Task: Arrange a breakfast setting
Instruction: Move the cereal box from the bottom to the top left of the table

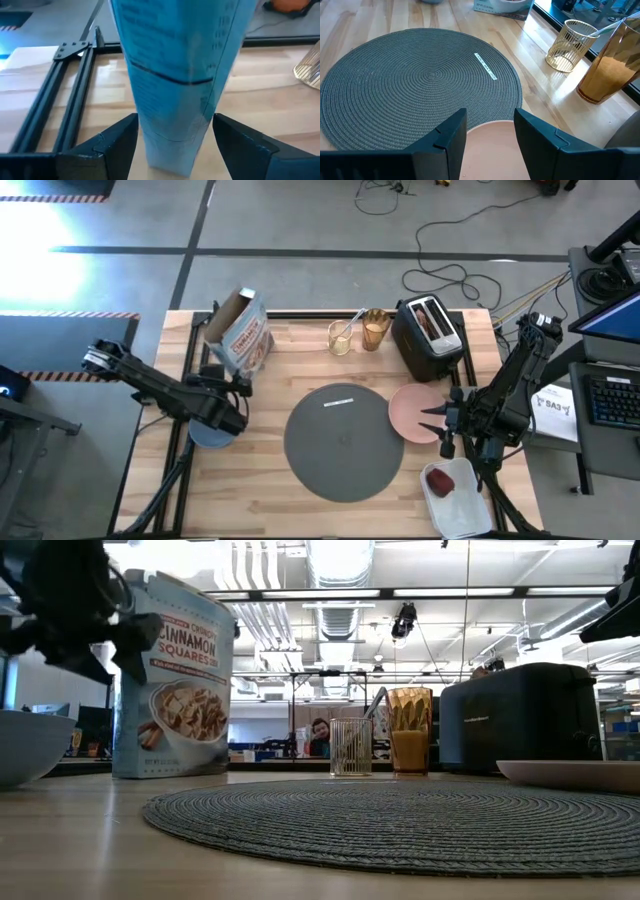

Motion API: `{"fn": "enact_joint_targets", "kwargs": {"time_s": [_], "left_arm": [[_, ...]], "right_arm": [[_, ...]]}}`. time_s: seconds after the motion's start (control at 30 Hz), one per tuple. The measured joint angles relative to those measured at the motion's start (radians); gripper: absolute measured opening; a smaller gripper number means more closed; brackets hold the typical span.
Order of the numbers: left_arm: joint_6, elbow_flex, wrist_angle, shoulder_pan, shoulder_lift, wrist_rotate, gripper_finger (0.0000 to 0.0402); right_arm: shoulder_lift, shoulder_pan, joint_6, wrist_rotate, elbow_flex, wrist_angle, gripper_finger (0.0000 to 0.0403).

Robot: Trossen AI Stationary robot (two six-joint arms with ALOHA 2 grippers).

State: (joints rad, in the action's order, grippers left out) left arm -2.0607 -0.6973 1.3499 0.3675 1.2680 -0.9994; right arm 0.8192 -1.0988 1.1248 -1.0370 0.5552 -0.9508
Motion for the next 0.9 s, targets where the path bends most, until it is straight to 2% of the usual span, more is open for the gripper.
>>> {"fn": "enact_joint_targets", "kwargs": {"time_s": [0.33, 0.6, 0.9], "left_arm": [[0.014, 0.113, -0.102, -0.008, 0.000, -0.159, 0.0280], [0.194, 0.124, -0.228, -0.053, 0.000, -0.249, 0.0279], [0.377, 0.120, -0.405, -0.109, 0.000, -0.259, 0.0275]], "right_arm": [[0.000, 0.000, 0.000, 0.000, 0.000, 0.000, 0.0155], [0.000, 0.000, 0.000, 0.000, 0.000, 0.000, 0.0155], [0.000, 0.000, 0.000, 0.000, 0.000, 0.000, 0.0155]]}}
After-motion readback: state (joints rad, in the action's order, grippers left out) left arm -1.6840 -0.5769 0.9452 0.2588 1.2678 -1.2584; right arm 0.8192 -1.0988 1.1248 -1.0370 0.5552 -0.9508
